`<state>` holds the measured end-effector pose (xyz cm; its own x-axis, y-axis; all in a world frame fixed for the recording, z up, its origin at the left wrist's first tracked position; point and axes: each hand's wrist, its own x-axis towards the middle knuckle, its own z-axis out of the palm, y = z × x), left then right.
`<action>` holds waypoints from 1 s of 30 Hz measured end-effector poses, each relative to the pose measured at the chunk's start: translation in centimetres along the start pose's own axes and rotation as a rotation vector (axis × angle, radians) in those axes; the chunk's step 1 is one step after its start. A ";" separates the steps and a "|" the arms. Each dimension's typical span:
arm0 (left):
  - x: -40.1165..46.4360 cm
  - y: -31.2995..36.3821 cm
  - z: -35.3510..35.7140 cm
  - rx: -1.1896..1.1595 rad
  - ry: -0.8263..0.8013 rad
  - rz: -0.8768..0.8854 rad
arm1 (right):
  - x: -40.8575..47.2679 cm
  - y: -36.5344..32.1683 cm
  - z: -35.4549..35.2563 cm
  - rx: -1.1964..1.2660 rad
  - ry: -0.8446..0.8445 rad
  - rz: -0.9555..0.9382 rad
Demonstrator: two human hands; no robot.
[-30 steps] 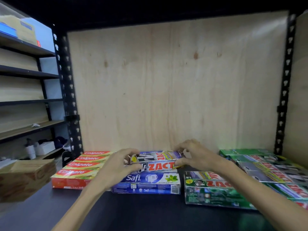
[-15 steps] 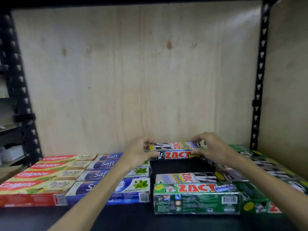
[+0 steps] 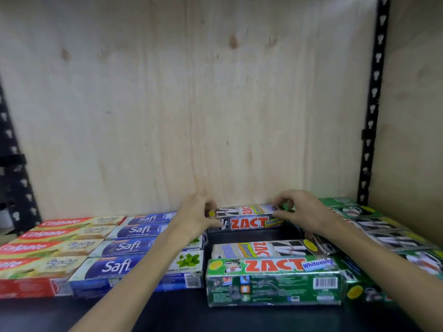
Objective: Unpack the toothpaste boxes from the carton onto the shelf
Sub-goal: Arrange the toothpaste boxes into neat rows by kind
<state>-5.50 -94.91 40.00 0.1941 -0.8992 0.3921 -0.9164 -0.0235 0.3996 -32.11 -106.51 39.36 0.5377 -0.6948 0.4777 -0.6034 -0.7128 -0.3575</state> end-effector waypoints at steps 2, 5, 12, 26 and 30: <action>0.1 -0.2 0.3 0.058 -0.001 -0.005 | 0.0 0.1 0.2 -0.019 0.004 -0.002; 0.2 0.0 0.4 0.080 0.006 -0.010 | 0.0 0.0 0.2 -0.083 0.032 -0.001; -2.1 1.5 -3.0 -0.037 -0.103 0.103 | -1.7 -2.7 -3.7 0.173 -0.206 -0.075; -5.7 3.3 -4.9 -0.325 -0.590 0.139 | -5.8 -4.0 -3.6 0.225 -0.339 0.069; -5.5 2.9 -4.1 -0.156 -0.468 0.149 | -5.6 -3.9 -2.3 0.141 -0.146 0.080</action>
<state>-7.77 -88.26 42.37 -0.1447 -0.9879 0.0558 -0.8519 0.1531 0.5009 -34.12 -99.65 39.96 0.5768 -0.7491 0.3259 -0.5647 -0.6539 -0.5035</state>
